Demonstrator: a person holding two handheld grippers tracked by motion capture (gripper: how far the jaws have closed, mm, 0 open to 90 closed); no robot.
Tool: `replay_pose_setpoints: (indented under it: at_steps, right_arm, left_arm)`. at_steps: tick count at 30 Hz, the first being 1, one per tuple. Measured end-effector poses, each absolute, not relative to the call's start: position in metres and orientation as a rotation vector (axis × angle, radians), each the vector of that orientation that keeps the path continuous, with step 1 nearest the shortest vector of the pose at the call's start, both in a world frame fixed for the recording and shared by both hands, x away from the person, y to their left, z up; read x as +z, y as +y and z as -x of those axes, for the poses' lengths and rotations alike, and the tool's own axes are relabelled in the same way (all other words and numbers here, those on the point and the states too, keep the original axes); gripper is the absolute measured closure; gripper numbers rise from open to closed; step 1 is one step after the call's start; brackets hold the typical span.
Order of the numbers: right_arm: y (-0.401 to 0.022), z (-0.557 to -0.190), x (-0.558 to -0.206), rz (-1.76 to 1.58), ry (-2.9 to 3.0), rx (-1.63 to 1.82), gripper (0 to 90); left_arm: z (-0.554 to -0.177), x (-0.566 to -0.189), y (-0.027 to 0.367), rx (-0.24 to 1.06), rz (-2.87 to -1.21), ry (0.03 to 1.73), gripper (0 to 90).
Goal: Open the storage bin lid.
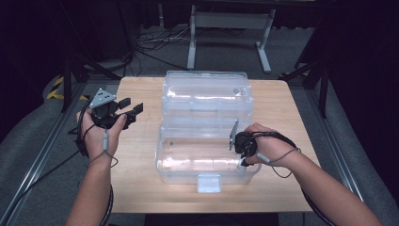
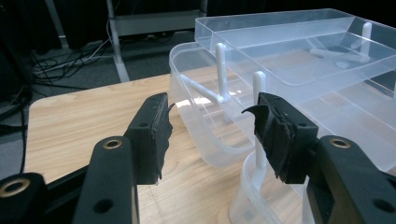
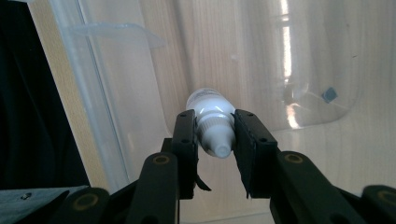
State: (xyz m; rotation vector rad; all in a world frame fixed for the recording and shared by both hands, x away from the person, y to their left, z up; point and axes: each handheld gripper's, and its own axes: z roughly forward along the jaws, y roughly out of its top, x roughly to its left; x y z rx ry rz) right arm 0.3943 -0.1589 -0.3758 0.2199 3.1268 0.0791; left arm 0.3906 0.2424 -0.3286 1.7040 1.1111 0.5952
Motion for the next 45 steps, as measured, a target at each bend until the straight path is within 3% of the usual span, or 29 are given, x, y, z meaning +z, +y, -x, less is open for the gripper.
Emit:
replay_pose_setpoints:
  at_steps: [12,15,23,39,45]
  right_arm:
    - [-0.161,-0.395,-0.385,-0.223,3.138,0.056,70.9]
    - [-0.161,-0.395,-0.386,-0.218,3.138,0.061,70.9]
    - [-0.163,-0.395,-0.386,-0.239,3.146,0.067,67.6]
    - [-0.165,-0.376,-0.335,-0.221,3.083,0.272,62.5]
    - [-0.157,-0.362,-0.333,-0.209,3.115,0.309,60.5]
  left_arm:
    - [-0.393,-0.330,0.242,0.555,-1.719,1.098,45.5]
    - [-0.392,-0.331,0.240,0.506,-1.715,1.101,49.2]
    - [-0.393,-0.331,0.241,0.530,-1.722,1.107,47.2]
    - [-0.393,-0.332,0.243,0.547,-1.758,1.131,44.3]
    - [-0.393,-0.332,0.241,0.539,-1.768,1.129,45.0]
